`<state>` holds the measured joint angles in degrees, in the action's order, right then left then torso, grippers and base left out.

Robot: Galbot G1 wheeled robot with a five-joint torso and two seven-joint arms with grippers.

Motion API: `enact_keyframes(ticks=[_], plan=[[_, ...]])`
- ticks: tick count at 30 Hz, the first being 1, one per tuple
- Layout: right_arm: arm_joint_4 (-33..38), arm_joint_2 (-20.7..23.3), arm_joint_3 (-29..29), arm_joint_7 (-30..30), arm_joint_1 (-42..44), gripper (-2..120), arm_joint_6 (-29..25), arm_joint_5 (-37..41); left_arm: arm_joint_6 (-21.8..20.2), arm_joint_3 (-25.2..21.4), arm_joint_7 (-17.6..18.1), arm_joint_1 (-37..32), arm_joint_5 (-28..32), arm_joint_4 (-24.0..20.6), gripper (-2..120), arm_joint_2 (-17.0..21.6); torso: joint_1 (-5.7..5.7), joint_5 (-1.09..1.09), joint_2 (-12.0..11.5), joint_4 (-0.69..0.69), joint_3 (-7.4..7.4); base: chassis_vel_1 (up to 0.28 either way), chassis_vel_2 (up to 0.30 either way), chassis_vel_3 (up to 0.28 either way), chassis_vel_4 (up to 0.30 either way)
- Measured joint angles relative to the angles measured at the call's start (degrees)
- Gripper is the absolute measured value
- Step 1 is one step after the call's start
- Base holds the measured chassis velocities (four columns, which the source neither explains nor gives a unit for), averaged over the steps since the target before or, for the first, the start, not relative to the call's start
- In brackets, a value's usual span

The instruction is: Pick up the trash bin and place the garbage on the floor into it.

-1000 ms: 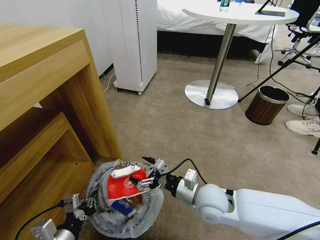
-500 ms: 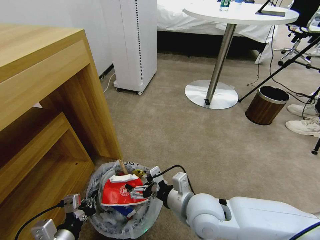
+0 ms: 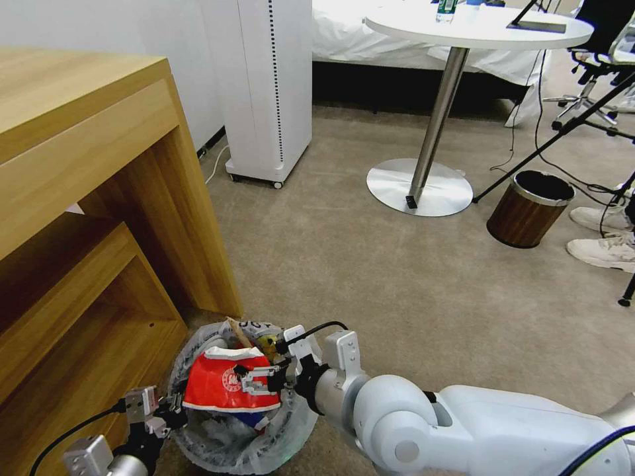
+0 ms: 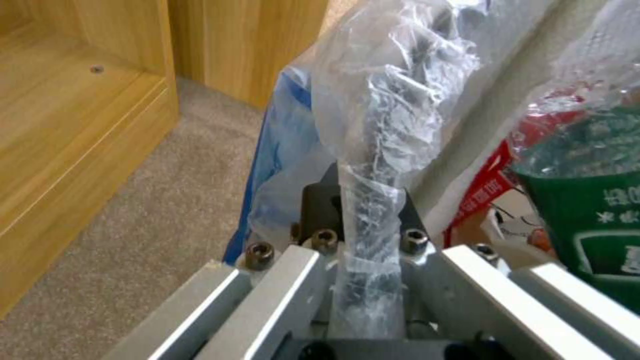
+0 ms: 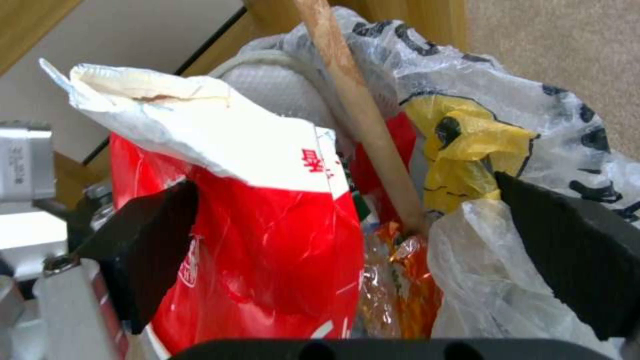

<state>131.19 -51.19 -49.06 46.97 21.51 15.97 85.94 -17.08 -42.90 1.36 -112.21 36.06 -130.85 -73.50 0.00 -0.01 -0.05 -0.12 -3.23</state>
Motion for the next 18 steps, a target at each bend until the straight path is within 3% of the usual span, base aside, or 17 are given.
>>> enact_keyframes(ticks=[18], plan=[[0.6, 3.2, -0.1, -2.0, 2.2, 100, 0.3, -5.2, 0.0, 0.8, 0.2, 0.5, -1.1, 1.4, 0, -1.0, 0.00, 0.01, 0.0, 0.00, 0.00, 0.000, 0.000, 0.000, 0.000]])
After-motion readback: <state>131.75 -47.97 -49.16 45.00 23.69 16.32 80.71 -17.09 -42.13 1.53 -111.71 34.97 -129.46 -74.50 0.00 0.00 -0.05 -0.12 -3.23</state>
